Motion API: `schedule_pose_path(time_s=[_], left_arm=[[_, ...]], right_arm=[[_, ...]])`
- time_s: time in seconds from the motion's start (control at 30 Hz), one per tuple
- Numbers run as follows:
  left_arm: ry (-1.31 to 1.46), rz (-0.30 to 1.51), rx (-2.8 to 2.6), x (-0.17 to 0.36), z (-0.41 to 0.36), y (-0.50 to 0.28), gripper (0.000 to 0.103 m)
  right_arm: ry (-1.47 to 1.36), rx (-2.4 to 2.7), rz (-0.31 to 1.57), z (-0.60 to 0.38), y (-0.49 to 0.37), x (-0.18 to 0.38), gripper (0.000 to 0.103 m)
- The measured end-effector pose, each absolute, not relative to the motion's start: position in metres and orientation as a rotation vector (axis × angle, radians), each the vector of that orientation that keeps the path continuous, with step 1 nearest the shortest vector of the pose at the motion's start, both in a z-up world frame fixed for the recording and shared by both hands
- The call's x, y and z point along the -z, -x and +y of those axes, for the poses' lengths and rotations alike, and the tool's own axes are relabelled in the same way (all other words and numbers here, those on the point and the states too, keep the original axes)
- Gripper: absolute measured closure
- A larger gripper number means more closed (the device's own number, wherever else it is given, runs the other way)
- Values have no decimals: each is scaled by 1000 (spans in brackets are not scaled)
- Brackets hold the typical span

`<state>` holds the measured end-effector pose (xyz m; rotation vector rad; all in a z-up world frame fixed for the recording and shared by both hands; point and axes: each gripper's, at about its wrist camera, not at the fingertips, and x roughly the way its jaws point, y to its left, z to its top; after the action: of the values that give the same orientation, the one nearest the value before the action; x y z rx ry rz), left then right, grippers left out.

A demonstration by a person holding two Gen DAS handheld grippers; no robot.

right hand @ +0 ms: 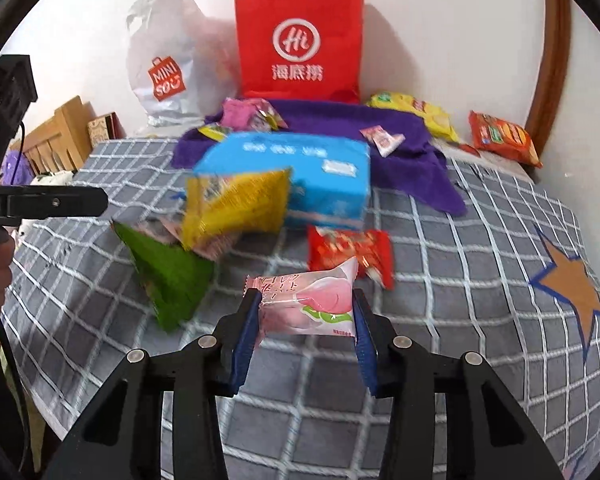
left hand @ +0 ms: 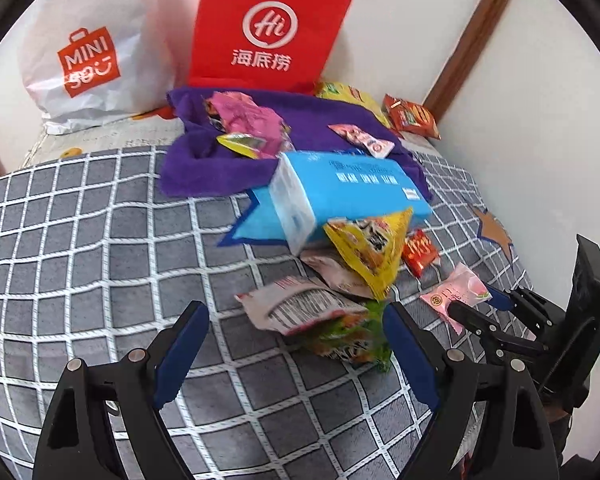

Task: Organize snacks
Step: 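Lower both tools over the pile beside the tissue box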

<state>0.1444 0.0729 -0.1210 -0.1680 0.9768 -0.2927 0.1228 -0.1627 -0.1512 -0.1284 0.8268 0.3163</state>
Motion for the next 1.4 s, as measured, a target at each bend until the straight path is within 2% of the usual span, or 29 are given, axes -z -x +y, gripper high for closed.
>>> schedule_pose_path(time_s=[0.23, 0.57, 0.8, 0.87, 1.07, 1.23, 1.27, 1.33, 1.4], left_arm=[[267, 989, 225, 133, 81, -157, 15], [179, 1092, 200, 166, 52, -188, 15], [80, 1080, 212, 178, 31, -182, 16], [75, 1056, 221, 176, 32, -177, 28], [110, 1023, 205, 172, 54, -169, 53], [122, 1016, 236, 177, 56, -164, 51], [119, 1018, 239, 178, 54, -163, 45], [95, 1023, 257, 181, 47, -160, 40], [47, 1013, 272, 183, 38, -157, 28]], right_arm=[[89, -324, 870, -184, -128, 174, 56], [73, -383, 876, -187, -145, 191, 37], [53, -406, 860, -189, -149, 198, 37], [44, -405, 859, -190, -150, 198, 37], [49, -401, 860, -189, -152, 199, 37], [63, -397, 861, -187, -152, 200, 36], [64, -396, 862, -187, -152, 200, 36], [63, -397, 862, -187, -152, 200, 36], [64, -396, 862, -187, -152, 200, 36]])
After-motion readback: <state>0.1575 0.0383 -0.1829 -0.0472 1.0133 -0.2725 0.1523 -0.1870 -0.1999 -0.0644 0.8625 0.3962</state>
